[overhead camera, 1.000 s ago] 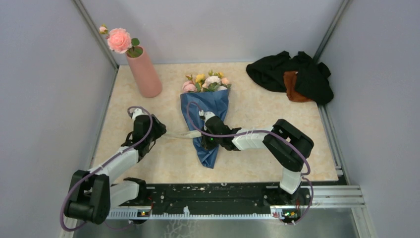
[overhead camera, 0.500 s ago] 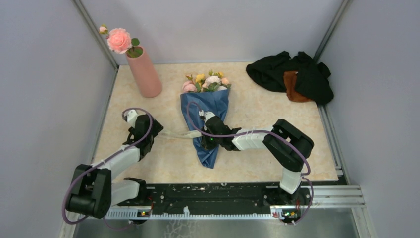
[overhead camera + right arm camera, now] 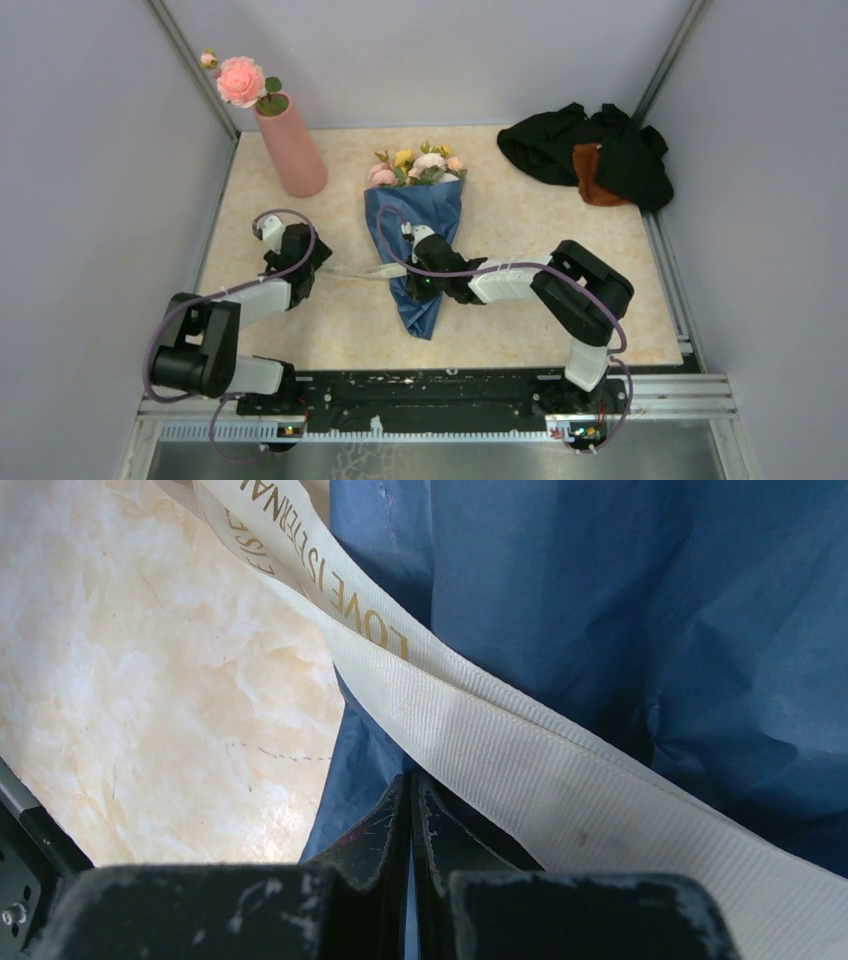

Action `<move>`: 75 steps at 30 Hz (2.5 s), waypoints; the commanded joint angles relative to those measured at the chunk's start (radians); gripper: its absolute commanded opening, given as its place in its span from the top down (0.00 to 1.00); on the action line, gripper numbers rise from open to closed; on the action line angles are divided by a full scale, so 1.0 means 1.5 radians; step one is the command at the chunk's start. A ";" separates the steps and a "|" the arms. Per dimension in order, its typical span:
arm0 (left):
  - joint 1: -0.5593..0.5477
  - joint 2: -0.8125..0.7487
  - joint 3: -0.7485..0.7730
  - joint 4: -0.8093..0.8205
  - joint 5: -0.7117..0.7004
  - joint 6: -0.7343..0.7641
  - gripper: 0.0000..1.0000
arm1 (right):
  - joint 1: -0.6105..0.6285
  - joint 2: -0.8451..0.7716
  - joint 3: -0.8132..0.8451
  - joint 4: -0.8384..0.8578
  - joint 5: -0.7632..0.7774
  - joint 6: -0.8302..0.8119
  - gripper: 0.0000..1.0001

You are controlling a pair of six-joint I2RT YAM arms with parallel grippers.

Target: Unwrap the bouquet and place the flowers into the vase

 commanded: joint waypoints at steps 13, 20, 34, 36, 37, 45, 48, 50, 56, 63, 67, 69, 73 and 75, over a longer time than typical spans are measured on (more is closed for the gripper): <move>0.044 0.112 0.076 0.068 -0.004 -0.006 0.36 | -0.028 0.010 -0.016 -0.085 0.057 -0.035 1.00; 0.048 0.116 0.075 0.077 -0.003 -0.010 0.66 | -0.029 0.018 -0.013 -0.085 0.056 -0.034 1.00; 0.048 -0.100 0.168 -0.082 -0.041 0.063 1.00 | -0.029 -0.005 -0.022 -0.087 0.053 -0.028 1.00; 0.048 -0.116 0.208 -0.124 -0.062 0.083 1.00 | -0.029 -0.008 -0.024 -0.086 0.051 -0.028 1.00; 0.048 -0.120 0.227 -0.144 -0.076 0.091 1.00 | -0.029 -0.010 -0.023 -0.087 0.049 -0.028 1.00; 0.077 -0.182 0.314 -0.229 -0.114 0.149 1.00 | -0.029 -0.013 -0.007 -0.106 0.041 -0.036 1.00; 0.087 -0.212 0.342 -0.259 -0.124 0.162 1.00 | -0.029 -0.003 0.004 -0.129 0.028 -0.044 1.00; 0.092 -0.230 0.362 -0.281 -0.136 0.169 1.00 | -0.029 0.002 0.009 -0.130 0.017 -0.045 1.00; 0.093 -0.281 0.467 -0.349 -0.113 0.186 1.00 | -0.030 -0.015 0.004 -0.134 0.002 -0.046 1.00; 0.093 -0.294 0.544 -0.368 -0.107 0.212 1.00 | -0.030 -0.029 -0.014 -0.134 0.003 -0.051 1.00; 0.093 -0.295 0.605 -0.371 -0.155 0.258 1.00 | -0.029 -0.023 -0.015 -0.122 -0.009 -0.051 1.00; 0.093 -0.284 0.646 -0.381 -0.188 0.287 1.00 | -0.029 -0.019 -0.012 -0.121 -0.012 -0.051 1.00; 0.093 -0.265 0.693 -0.373 -0.240 0.339 1.00 | -0.029 -0.017 -0.003 -0.127 -0.015 -0.055 1.00; 0.093 -0.262 0.698 -0.356 -0.254 0.364 1.00 | -0.029 -0.020 0.001 -0.134 -0.016 -0.058 1.00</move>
